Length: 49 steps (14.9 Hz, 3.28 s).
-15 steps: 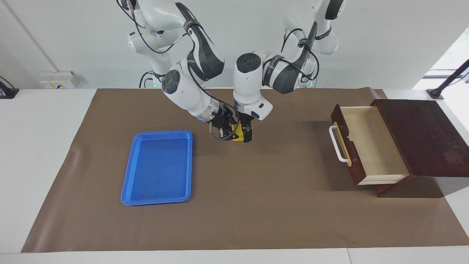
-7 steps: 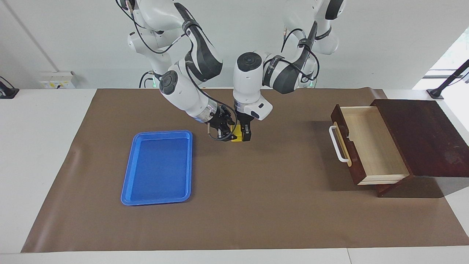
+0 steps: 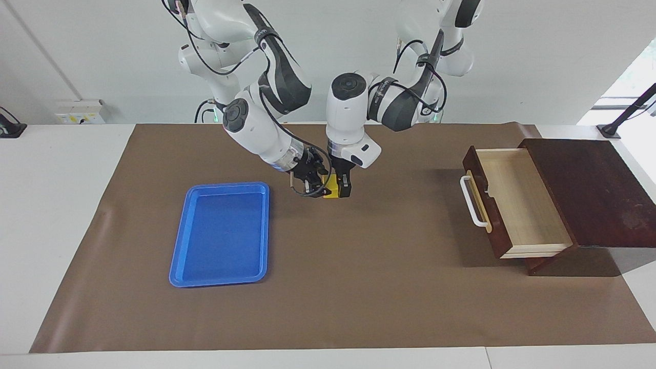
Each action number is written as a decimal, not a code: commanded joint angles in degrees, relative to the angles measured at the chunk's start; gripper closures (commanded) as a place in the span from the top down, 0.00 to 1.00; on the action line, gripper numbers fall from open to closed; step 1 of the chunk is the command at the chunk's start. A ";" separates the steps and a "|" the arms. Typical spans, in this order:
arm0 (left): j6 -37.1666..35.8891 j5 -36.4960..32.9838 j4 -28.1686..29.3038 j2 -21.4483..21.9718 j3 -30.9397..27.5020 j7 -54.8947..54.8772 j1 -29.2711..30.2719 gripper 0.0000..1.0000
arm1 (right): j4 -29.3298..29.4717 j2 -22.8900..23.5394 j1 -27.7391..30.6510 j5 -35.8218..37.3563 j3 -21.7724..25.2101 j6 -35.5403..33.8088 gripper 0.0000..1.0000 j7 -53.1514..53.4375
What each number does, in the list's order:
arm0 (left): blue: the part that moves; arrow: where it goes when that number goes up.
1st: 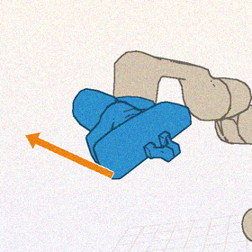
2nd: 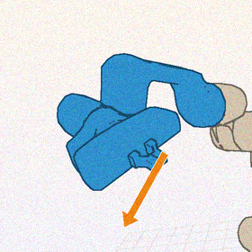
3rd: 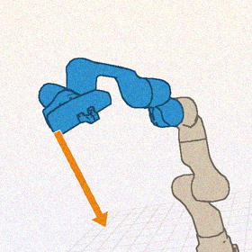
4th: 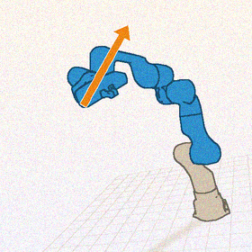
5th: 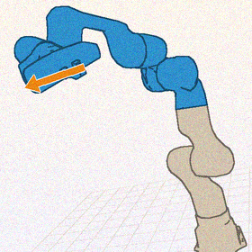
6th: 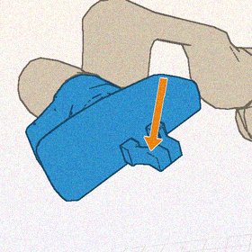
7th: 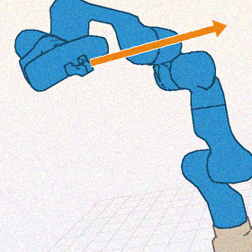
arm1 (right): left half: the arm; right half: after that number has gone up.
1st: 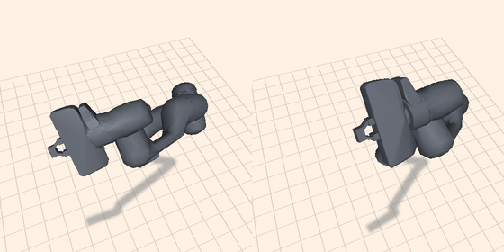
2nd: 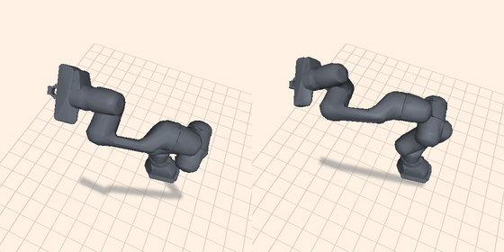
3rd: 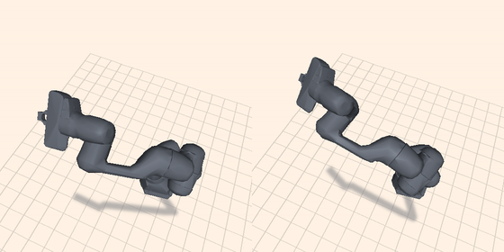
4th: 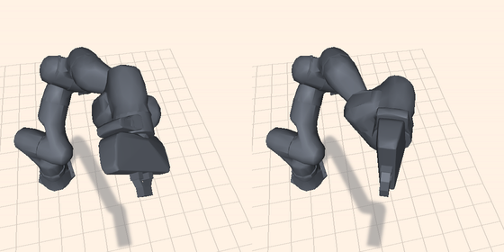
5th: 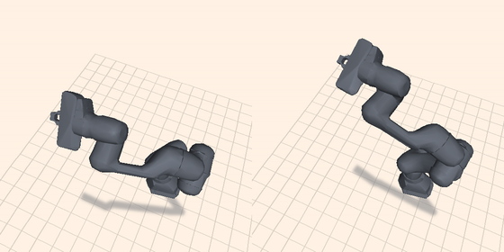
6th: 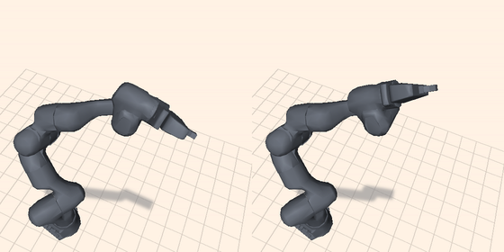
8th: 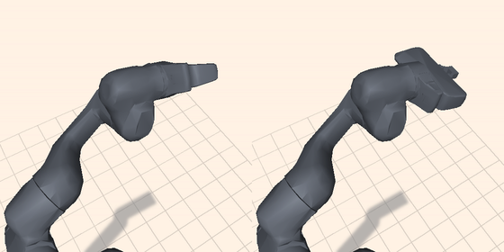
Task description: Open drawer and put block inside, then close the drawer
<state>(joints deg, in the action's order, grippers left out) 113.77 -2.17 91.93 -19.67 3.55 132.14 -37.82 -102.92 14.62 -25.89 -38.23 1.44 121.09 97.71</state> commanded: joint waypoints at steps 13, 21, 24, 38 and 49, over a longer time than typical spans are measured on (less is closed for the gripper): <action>1.72 -0.55 2.99 2.18 -0.65 -1.18 -0.94 0.00 | 0.35 -0.30 1.81 0.27 -0.65 -0.42 0.66 1.52; -2.57 -0.55 2.99 4.11 -0.65 -5.66 4.41 0.00 | 0.70 -0.30 2.42 0.18 -0.56 -0.77 0.71 1.44; -5.91 -0.55 2.56 6.13 -0.65 -10.31 9.59 0.00 | 0.70 -0.38 3.04 0.18 -0.56 -1.03 0.72 1.44; -13.75 4.28 3.51 15.53 -1.27 -45.90 38.51 0.00 | 6.58 -2.14 15.07 7.81 -0.56 -13.77 0.76 -13.22; -1.27 4.28 15.91 17.39 -1.27 -48.38 39.75 0.00 | 6.59 -11.36 23.85 30.23 -0.47 -26.69 0.81 -46.79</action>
<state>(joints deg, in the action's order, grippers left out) 109.65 1.19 103.92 -4.60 2.10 85.23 1.34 -95.85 5.09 -4.31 -10.87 1.63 95.74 56.77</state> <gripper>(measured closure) 0.427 0.194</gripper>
